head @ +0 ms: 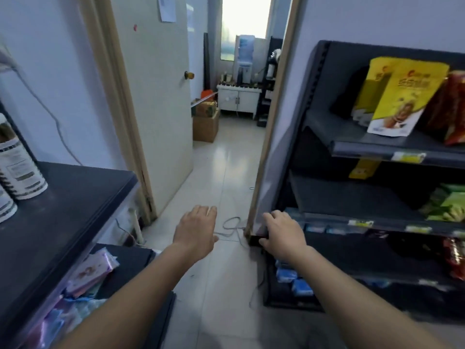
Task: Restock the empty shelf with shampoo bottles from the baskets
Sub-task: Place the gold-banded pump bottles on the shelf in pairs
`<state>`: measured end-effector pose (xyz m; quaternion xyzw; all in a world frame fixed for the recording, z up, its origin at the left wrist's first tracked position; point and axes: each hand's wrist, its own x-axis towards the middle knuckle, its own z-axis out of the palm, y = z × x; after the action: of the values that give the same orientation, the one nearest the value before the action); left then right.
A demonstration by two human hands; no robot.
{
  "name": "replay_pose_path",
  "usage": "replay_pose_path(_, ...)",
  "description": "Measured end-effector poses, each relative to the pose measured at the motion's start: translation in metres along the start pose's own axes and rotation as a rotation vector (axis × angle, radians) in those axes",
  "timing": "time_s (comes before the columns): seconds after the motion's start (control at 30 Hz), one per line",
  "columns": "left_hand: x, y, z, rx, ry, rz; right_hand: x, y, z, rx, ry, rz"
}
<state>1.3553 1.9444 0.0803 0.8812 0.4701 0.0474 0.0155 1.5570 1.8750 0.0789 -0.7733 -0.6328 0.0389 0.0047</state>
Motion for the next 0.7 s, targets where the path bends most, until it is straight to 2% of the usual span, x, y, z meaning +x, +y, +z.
replay_pose_path(0.2, 0.004, 0.069, 0.009, -0.032, -0.028, 0.202, -0.081, 0.061, 0.006, -0.028, -0.070, 0.268)
replay_pose_path(0.43, -0.001, 0.181, 0.028, -0.055, -0.071, 0.469, -0.178, 0.138, 0.017, 0.001, -0.123, 0.552)
replay_pose_path(0.7, -0.024, 0.314, 0.062, -0.084, -0.177, 0.723, -0.290, 0.212, 0.044, 0.070, -0.176, 0.783)
